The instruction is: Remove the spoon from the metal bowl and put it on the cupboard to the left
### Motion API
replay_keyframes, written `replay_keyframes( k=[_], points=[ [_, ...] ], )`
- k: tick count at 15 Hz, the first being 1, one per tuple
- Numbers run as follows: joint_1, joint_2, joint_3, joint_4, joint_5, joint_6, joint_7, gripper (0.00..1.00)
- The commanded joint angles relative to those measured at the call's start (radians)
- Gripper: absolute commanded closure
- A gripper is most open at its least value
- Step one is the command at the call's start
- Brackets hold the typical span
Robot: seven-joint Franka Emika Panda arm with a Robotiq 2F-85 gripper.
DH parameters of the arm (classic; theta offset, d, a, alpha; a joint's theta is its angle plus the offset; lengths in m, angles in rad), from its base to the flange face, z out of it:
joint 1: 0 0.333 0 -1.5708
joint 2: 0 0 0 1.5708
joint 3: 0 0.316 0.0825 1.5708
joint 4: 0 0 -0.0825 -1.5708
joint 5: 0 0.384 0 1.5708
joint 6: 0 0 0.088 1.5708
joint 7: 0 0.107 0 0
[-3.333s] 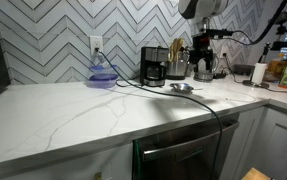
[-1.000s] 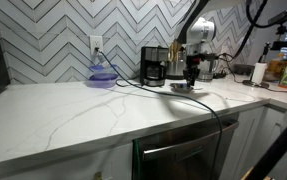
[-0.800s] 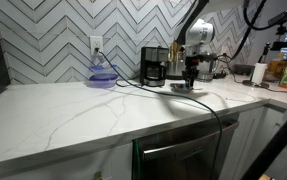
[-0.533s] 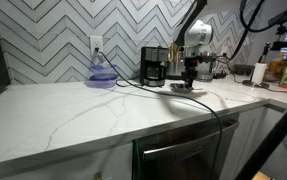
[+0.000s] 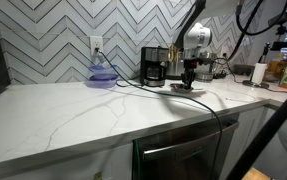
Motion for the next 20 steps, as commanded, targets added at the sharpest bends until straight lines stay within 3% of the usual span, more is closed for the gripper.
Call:
replay_keyframes(
  k=[1,5,7,8,20],
  points=[
    [-0.034,0.030,0.022,0.024,0.032,0.006,-0.058,0.65],
    [-0.037,0.042,0.023,0.025,0.030,0.000,-0.068,0.71],
    [-0.035,0.043,0.023,0.023,0.022,0.002,-0.070,0.93],
    [-0.033,0.042,0.023,0.021,0.018,0.003,-0.069,0.98],
    [-0.010,-0.127,0.027,-0.035,0.021,-0.063,-0.079,0.98]
  ],
)
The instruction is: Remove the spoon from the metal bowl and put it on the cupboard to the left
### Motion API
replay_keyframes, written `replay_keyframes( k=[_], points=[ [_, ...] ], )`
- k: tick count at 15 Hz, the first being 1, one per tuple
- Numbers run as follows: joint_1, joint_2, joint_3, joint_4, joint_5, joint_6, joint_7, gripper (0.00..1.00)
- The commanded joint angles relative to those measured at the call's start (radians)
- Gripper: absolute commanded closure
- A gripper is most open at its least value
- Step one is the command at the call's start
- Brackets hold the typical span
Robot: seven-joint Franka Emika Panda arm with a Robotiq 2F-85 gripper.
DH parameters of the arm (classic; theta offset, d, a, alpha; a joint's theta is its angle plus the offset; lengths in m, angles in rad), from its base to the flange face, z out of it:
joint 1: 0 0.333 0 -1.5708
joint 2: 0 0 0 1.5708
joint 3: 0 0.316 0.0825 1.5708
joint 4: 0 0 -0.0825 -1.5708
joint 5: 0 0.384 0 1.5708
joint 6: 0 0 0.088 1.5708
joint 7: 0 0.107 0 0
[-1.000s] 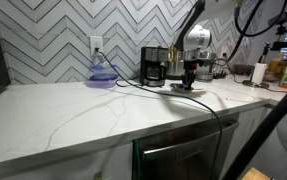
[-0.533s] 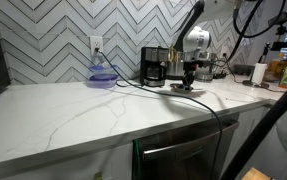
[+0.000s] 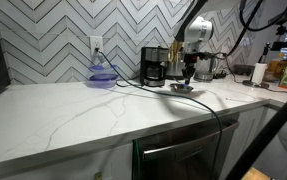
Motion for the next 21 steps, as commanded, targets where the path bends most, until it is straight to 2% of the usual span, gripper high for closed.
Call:
replay_keyframes(
  k=[1,9,13,14,16,21],
  points=[
    [0.006,-0.105,0.020,-0.064,0.025,-0.044,-0.039,0.98],
    [0.126,-0.294,0.079,-0.223,0.046,-0.022,-0.012,0.98],
    [0.200,-0.387,0.111,-0.316,0.089,-0.019,-0.078,0.98],
    [0.193,-0.309,0.092,-0.224,0.050,-0.044,-0.023,0.93],
    [0.220,-0.345,0.102,-0.259,0.060,-0.043,-0.029,0.93],
    [0.221,-0.363,0.098,-0.279,0.062,-0.043,-0.043,0.93]
  ],
)
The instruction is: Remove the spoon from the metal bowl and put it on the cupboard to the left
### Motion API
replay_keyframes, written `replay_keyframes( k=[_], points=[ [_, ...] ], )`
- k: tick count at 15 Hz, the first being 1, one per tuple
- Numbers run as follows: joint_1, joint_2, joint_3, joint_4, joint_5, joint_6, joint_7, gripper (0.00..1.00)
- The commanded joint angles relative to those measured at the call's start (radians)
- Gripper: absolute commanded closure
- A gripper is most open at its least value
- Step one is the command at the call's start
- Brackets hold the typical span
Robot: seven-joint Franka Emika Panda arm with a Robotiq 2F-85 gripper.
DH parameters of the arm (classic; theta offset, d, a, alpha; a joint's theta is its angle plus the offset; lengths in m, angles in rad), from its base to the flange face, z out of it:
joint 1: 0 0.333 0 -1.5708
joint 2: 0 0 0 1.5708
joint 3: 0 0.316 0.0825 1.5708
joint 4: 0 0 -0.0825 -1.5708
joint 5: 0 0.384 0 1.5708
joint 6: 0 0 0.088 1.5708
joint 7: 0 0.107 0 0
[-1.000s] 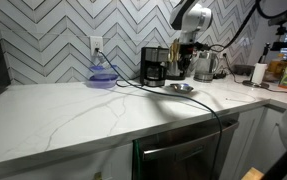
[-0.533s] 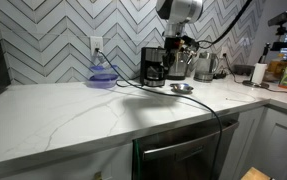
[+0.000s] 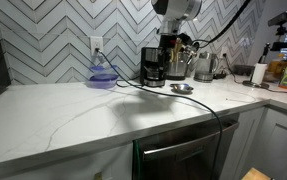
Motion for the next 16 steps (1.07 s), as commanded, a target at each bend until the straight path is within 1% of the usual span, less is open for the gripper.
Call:
replay_keyframes(
  k=[1,3,4,8,11,13,15,16],
  points=[
    [0.020,0.000,-0.020,0.001,-0.002,-0.002,0.001,0.93],
    [0.020,0.000,-0.020,0.001,-0.002,-0.002,0.001,0.93],
    [0.020,0.000,-0.020,0.001,-0.002,-0.002,0.001,0.98],
    [0.078,0.015,0.030,0.031,-0.038,-0.002,0.016,0.98],
    [0.132,0.017,0.072,0.037,-0.025,0.010,-0.002,0.98],
    [0.164,0.026,0.098,0.040,-0.022,0.032,-0.007,0.98],
    [0.189,0.041,0.121,0.041,-0.031,0.083,-0.005,0.98],
    [0.200,0.049,0.130,0.043,-0.014,0.098,-0.019,0.98]
  ],
)
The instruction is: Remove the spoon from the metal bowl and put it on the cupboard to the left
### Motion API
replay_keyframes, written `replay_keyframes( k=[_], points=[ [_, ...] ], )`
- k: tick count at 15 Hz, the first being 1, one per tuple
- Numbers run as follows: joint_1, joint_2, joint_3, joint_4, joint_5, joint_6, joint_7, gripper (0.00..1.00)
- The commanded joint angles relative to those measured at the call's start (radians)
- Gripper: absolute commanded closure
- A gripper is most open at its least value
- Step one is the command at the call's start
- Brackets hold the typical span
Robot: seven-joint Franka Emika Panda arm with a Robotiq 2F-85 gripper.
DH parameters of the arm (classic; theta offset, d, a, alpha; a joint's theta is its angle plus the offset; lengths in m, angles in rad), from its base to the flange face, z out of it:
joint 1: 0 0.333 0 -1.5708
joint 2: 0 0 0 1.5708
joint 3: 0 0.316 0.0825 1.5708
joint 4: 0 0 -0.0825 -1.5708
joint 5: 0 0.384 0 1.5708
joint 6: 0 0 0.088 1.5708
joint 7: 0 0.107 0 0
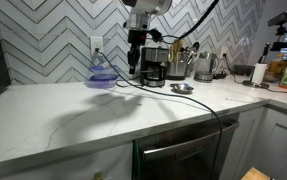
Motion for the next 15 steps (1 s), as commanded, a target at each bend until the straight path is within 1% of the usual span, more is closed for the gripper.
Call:
replay_keyframes(
  k=[1,3,4,5,7,11,12,15],
  points=[
    [0.040,0.038,0.024,0.008,0.005,0.085,-0.040,0.98],
    [0.054,0.056,0.037,0.007,0.014,0.142,-0.078,0.98],
    [0.056,0.061,0.039,0.007,0.039,0.166,-0.111,0.98],
    [0.052,0.043,0.040,0.003,0.008,0.126,-0.042,0.93],
    [0.057,0.055,0.044,0.003,0.014,0.154,-0.065,0.93],
    [0.056,0.057,0.044,0.005,0.015,0.157,-0.075,0.93],
    [0.056,0.057,0.044,0.007,0.015,0.157,-0.075,0.98],
    [0.053,0.100,0.042,0.029,0.040,0.215,-0.111,0.98]
  ],
)
